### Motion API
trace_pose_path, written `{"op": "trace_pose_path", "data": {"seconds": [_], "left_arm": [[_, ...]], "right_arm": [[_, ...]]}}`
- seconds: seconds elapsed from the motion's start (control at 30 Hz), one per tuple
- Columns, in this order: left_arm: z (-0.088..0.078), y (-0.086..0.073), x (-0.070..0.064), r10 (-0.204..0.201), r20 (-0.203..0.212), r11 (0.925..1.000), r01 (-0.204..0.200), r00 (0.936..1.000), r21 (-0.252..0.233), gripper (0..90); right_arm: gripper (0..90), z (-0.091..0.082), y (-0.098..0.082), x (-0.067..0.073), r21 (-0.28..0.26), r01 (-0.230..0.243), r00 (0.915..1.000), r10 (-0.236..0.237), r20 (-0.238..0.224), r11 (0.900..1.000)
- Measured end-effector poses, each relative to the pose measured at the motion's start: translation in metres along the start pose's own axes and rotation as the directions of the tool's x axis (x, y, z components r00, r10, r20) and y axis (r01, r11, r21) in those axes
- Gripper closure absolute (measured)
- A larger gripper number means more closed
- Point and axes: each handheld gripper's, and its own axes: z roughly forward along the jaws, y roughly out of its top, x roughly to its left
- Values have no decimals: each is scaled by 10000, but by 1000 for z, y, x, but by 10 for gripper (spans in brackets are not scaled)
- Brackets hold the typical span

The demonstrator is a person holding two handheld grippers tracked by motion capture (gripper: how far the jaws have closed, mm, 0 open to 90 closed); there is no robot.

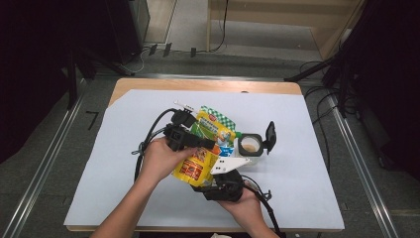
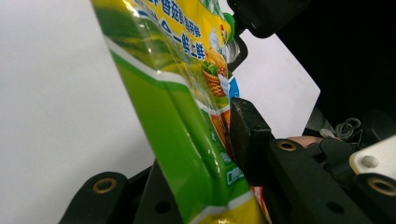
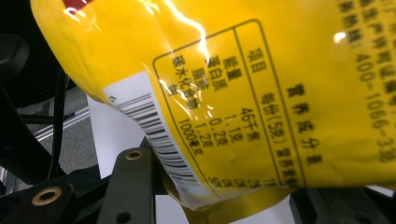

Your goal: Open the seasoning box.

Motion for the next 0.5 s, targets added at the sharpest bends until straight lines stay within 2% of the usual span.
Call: {"op": "trace_pose_path", "data": {"seconds": [0.07,0.2,0.5], "left_arm": [[1,1,-2,-84,-78,10000,84,9999,7,795],[3,1,-5,16,-373,10000,-15,9993,26,801],[9,6,-8,57,-226,9999,-53,9997,143,816]], "right_arm": [[557,0,0,0,49,34,10000,-35,70,10000],[534,1,0,2,167,62,9994,-68,338,9998],[527,0,0,5,483,176,9963,-216,836,9987]]}}
